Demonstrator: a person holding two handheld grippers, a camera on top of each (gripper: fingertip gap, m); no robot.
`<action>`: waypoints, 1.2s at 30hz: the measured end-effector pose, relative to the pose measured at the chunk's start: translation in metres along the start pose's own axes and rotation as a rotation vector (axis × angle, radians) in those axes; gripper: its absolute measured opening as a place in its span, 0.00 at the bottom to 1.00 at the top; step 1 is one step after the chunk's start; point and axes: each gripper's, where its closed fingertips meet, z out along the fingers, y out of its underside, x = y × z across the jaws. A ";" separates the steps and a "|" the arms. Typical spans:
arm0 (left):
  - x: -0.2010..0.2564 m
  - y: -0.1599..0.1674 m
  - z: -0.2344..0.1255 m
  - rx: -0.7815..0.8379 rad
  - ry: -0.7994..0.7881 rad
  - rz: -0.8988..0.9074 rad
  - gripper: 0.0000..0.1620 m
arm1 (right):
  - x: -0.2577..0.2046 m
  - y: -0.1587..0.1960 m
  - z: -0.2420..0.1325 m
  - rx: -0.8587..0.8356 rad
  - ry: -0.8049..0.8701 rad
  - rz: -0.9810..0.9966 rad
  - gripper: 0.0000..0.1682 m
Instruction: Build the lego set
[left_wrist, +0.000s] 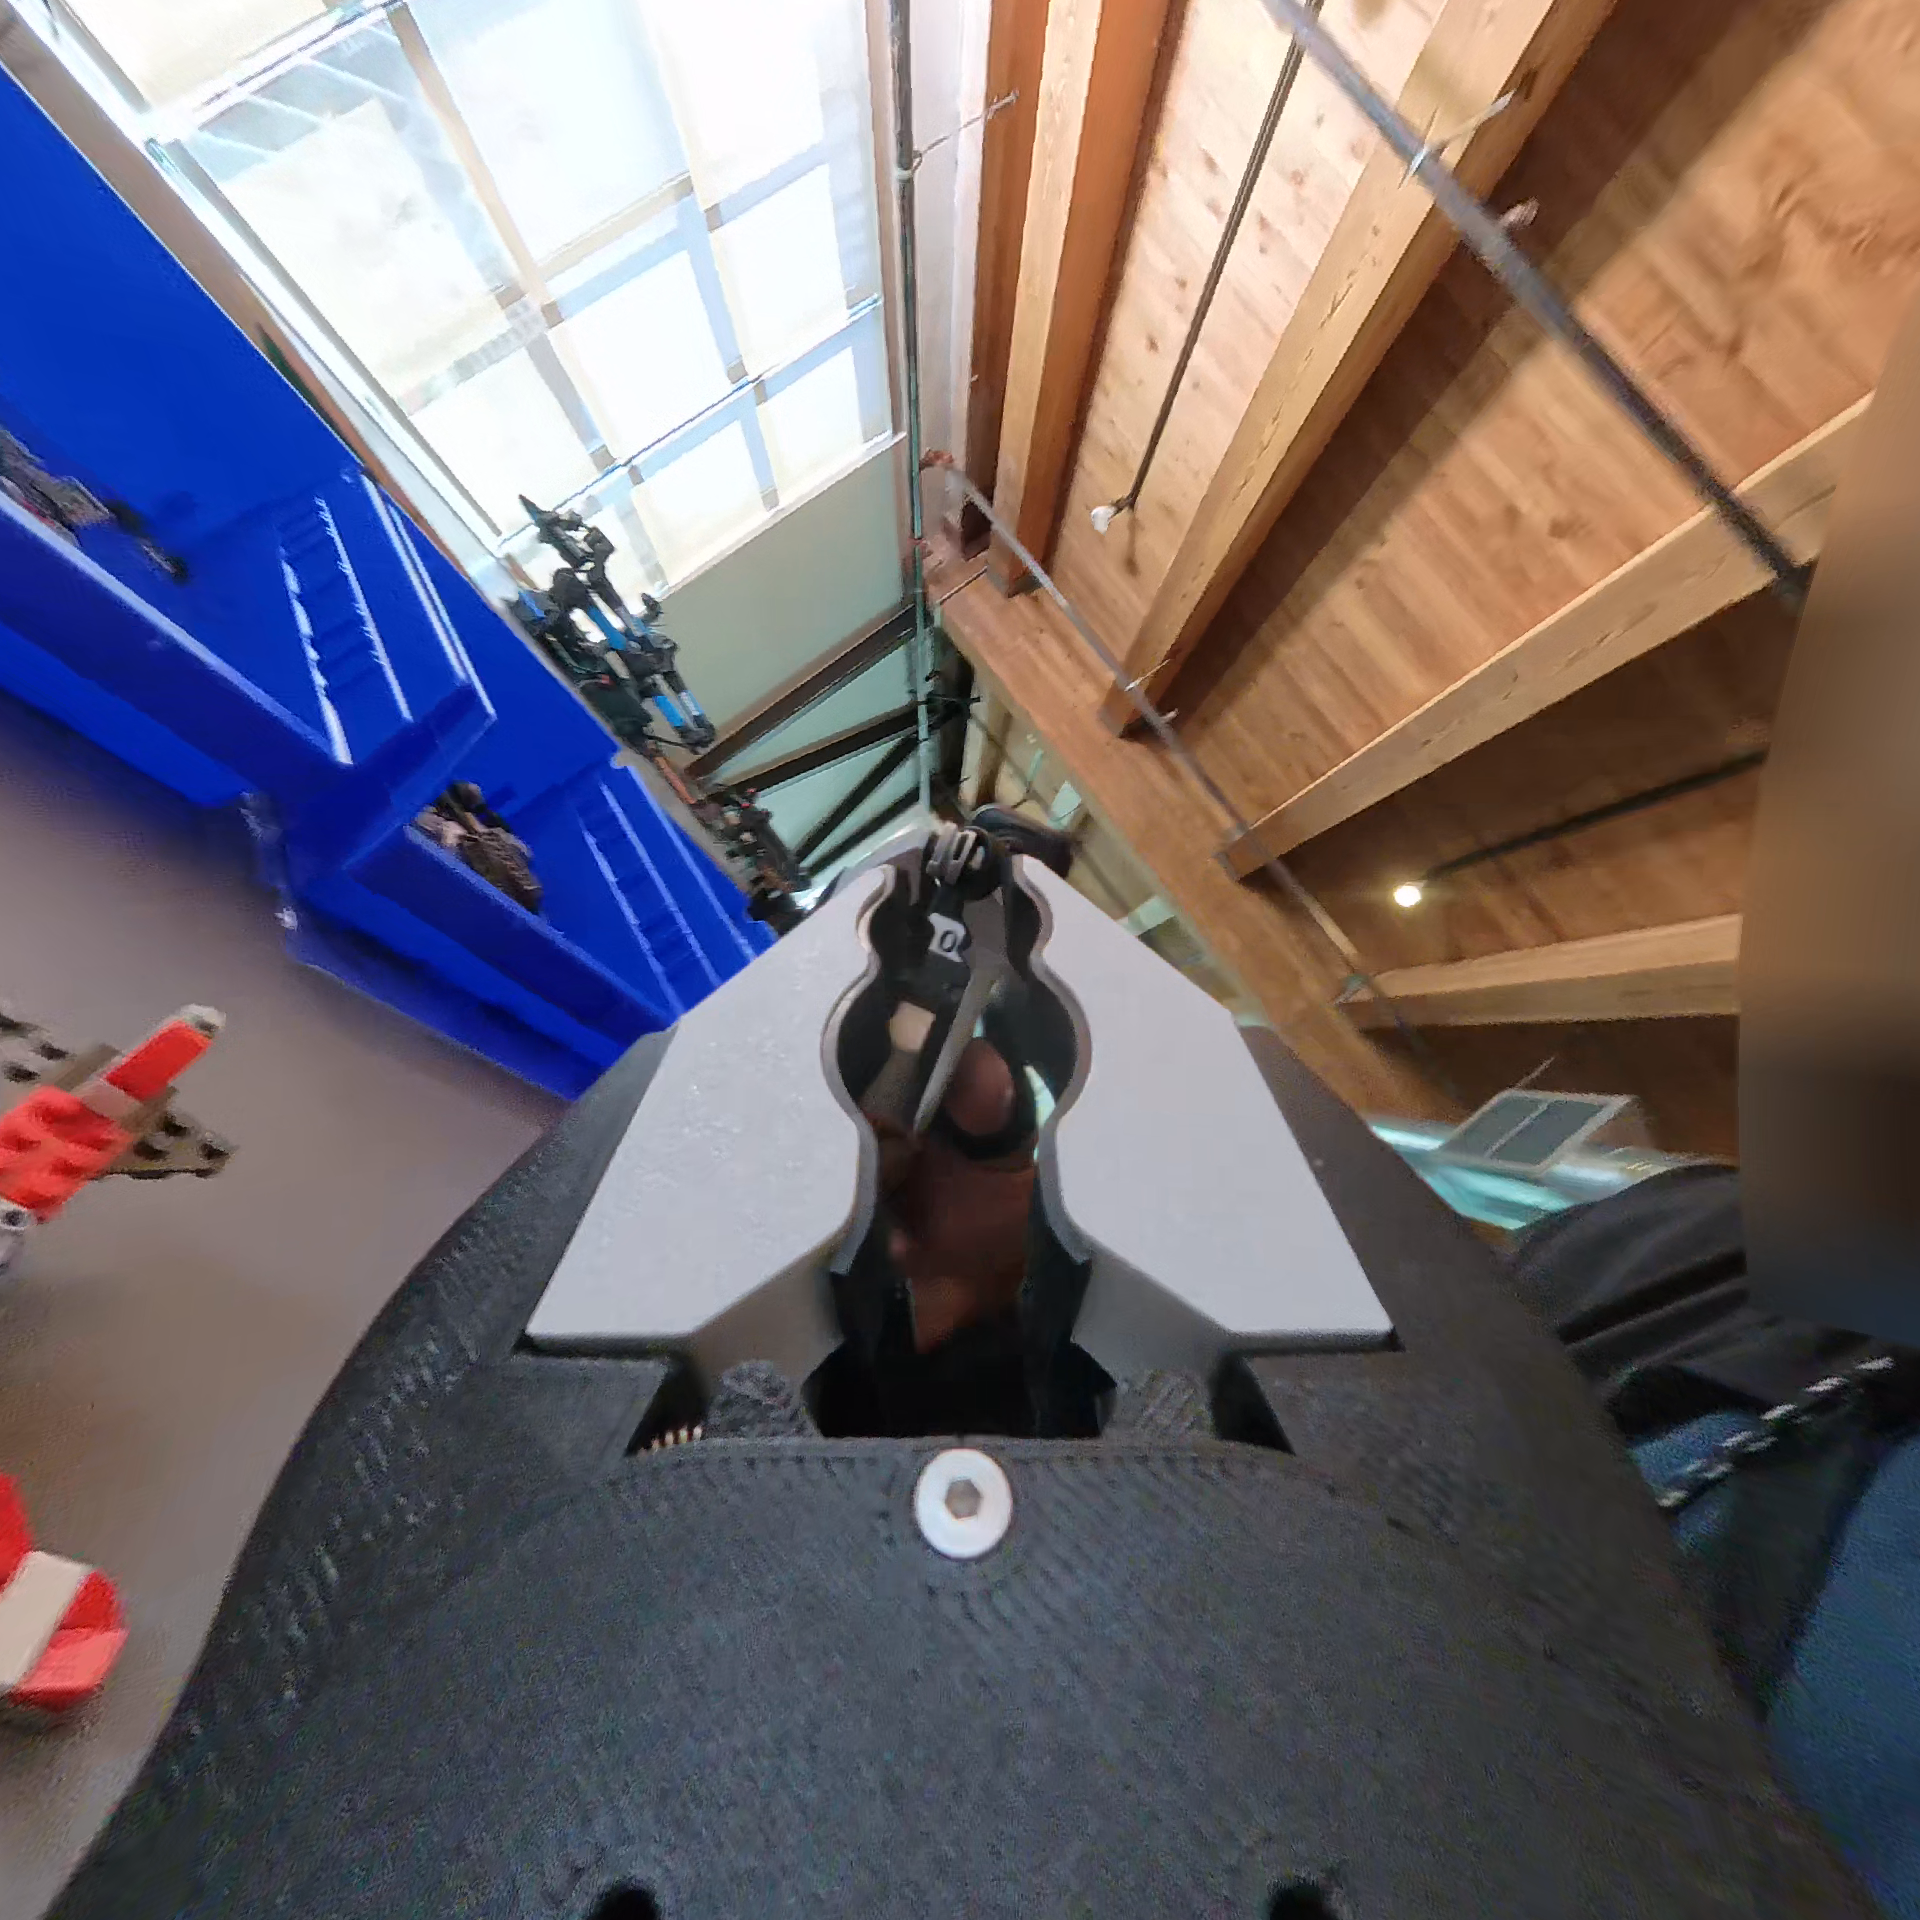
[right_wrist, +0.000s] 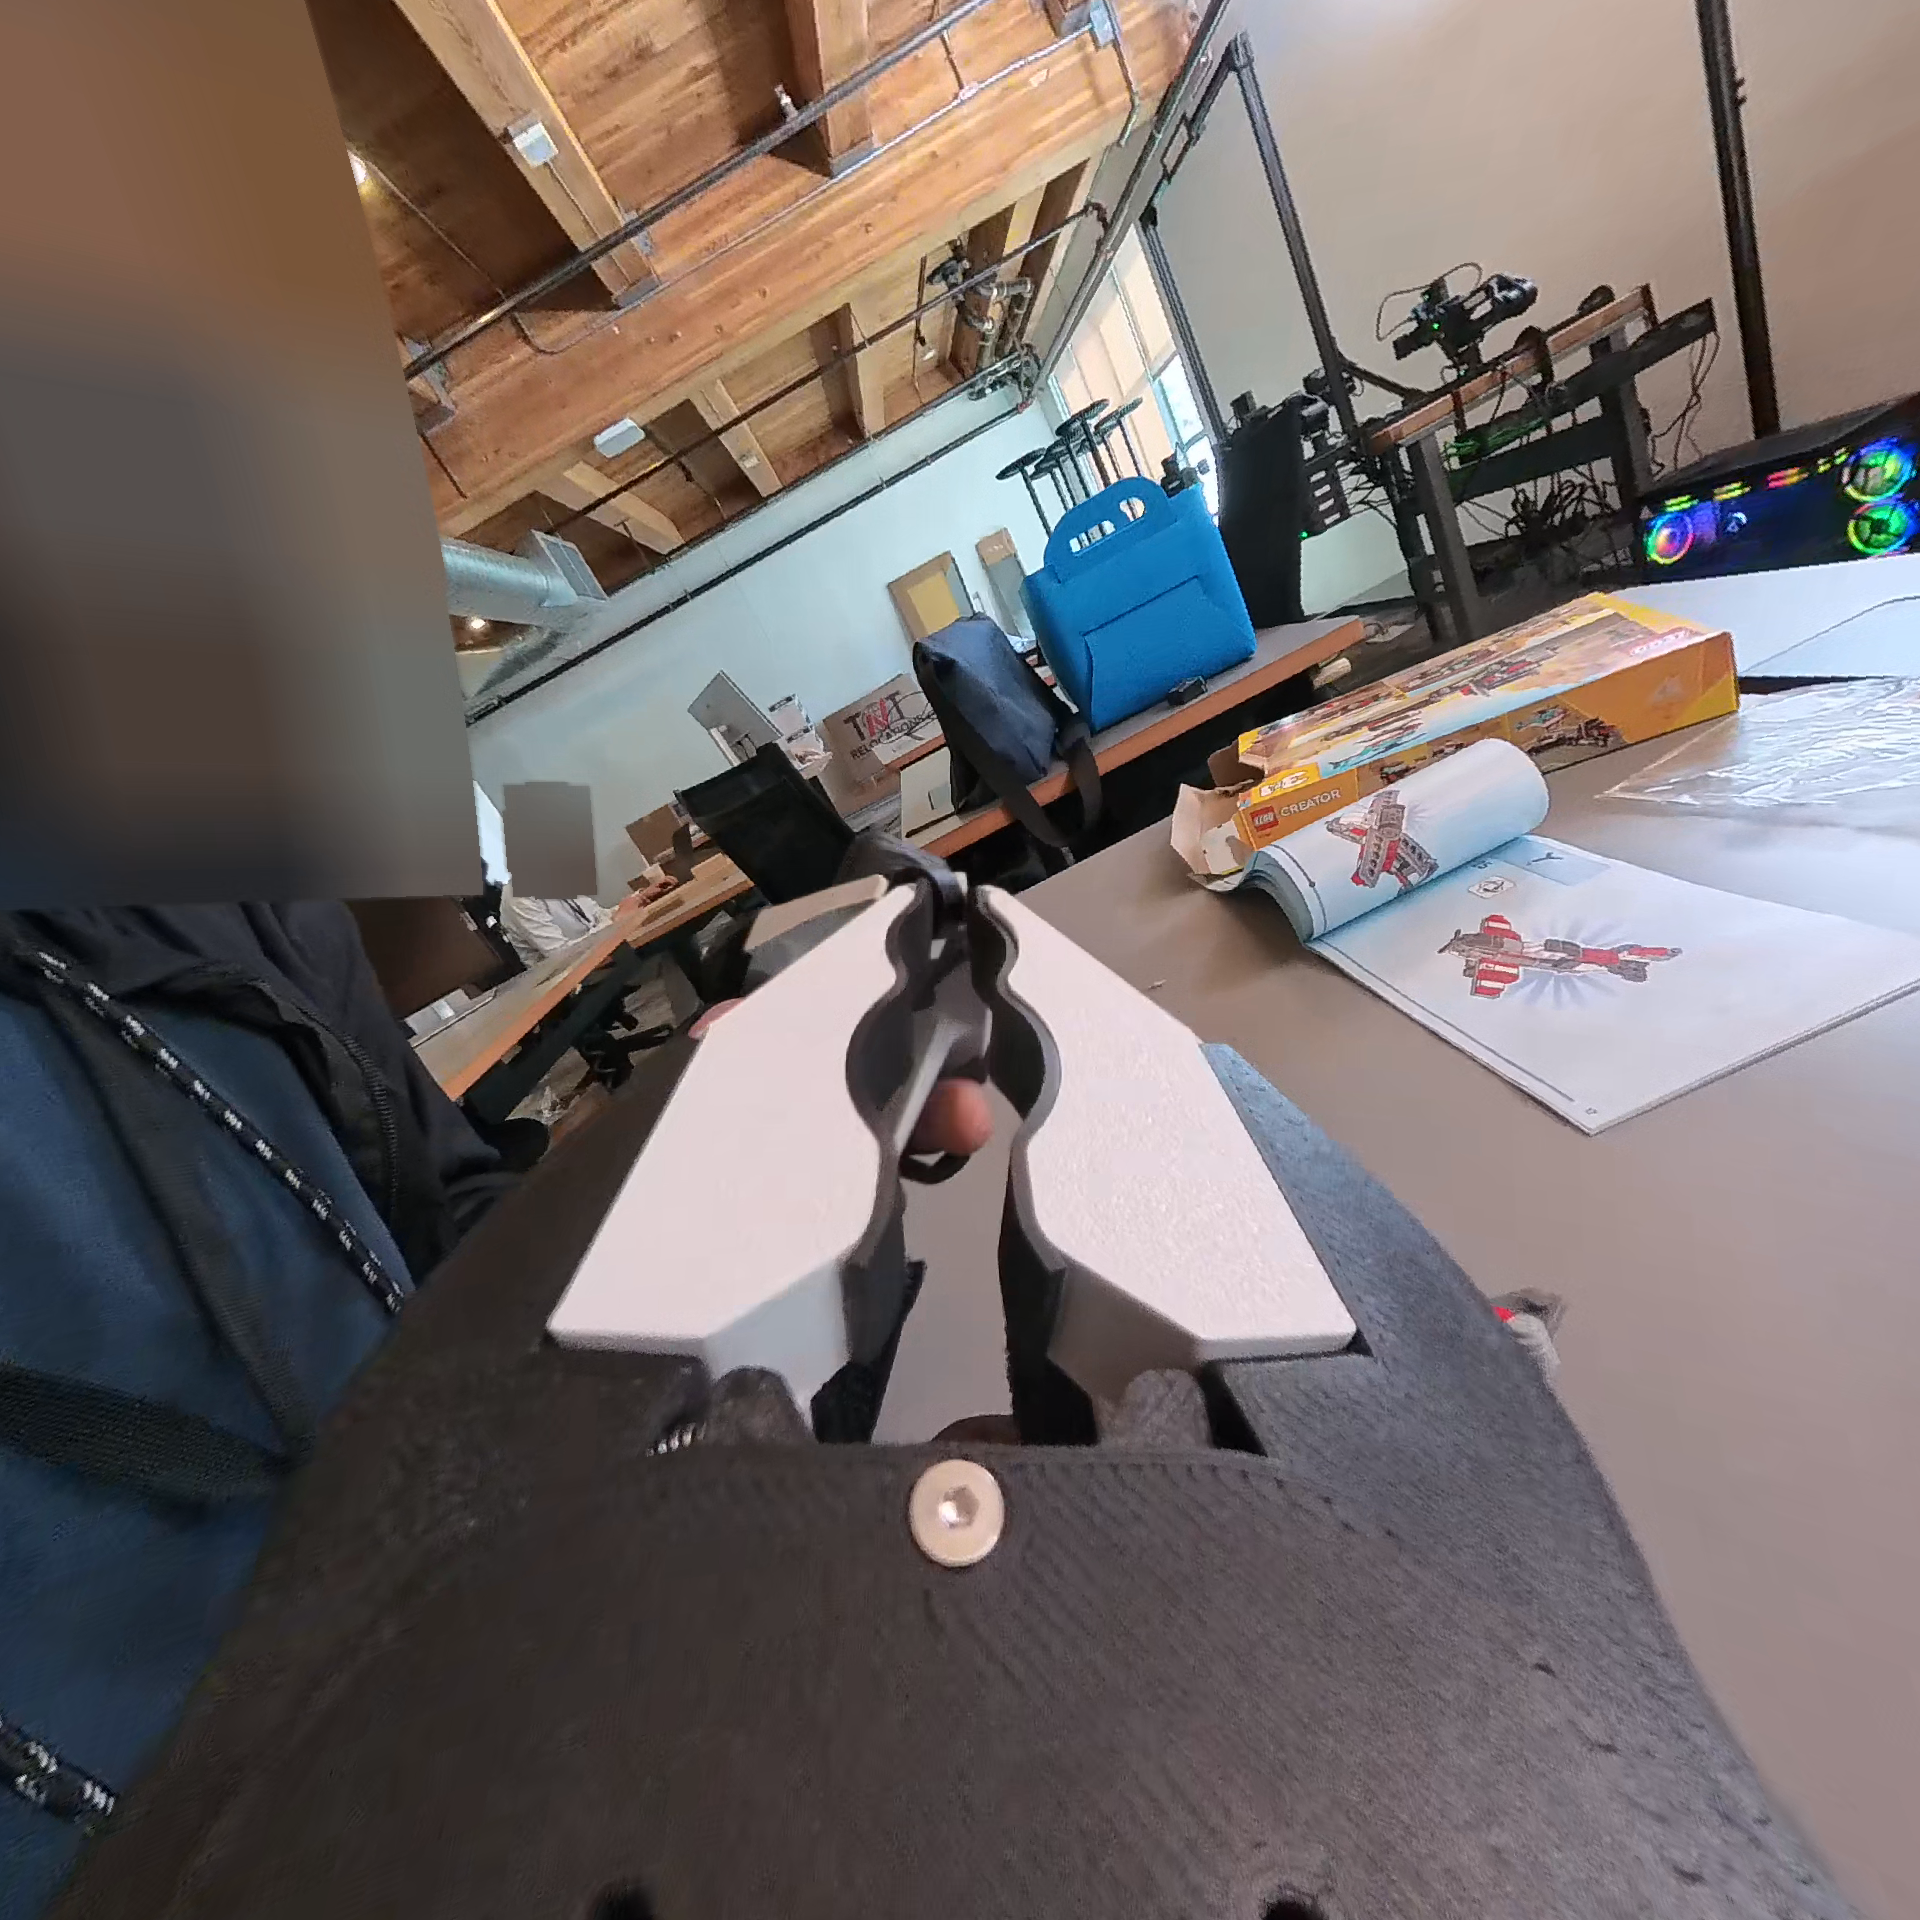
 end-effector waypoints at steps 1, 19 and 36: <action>-0.001 0.001 0.000 -0.014 -0.020 0.043 0.13 | 0.000 0.002 0.001 -0.006 0.001 0.005 0.03; 0.003 0.006 0.001 -0.116 -0.064 0.287 0.12 | -0.009 0.011 0.005 -0.081 -0.013 0.014 0.03; 0.006 0.007 0.002 -0.066 0.020 0.090 0.10 | -0.012 0.010 0.001 -0.078 -0.042 0.052 0.03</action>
